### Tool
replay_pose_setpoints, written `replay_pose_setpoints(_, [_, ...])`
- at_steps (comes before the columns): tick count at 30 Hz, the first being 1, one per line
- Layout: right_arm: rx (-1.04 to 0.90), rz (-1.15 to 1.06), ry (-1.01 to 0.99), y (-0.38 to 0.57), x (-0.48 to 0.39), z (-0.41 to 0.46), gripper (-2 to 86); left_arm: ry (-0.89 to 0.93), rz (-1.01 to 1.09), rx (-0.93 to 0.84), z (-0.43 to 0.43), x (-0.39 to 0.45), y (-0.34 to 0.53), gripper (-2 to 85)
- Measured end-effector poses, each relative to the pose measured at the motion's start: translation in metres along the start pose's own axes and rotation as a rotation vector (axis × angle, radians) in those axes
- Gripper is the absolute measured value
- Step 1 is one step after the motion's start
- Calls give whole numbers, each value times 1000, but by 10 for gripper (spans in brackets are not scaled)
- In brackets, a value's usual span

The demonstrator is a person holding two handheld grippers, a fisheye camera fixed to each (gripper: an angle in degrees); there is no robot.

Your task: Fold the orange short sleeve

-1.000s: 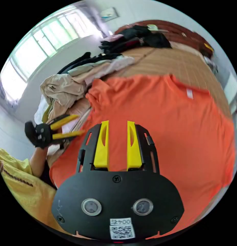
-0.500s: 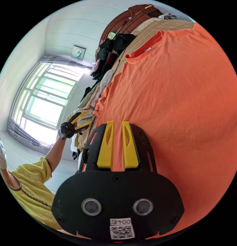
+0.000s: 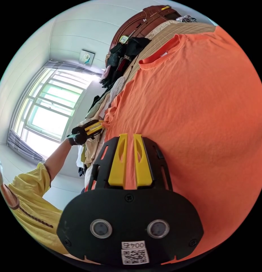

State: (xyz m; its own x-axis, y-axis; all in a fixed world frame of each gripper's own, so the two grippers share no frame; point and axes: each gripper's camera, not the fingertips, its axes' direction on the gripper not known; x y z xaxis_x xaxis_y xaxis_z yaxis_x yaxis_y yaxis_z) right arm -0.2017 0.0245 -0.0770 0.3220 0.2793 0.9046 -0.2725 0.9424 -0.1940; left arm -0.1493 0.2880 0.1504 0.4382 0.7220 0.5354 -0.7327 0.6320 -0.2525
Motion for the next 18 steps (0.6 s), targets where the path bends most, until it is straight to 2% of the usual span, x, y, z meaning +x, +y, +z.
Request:
replay_pose_setpoints(6, [1,4,2,9,16,24,46,-59,82,8,-26,40,23,20])
replay_pose_setpoints(10, [-2,4,3,13,24,41,42,-8,144,-27,-23,86,17,21])
replay_pose_setpoints(14, [-1,2,4,16,30,56,40,-2,164,-152,-4,116,27,32])
replay_pose_setpoints(16, [0,0,6,17,32,62,40,39,104,-202,-1,103,43,38])
replay_pose_setpoints(18, [0,0,4,17,34,68,40,76,-110,-183,-17,60,62,44])
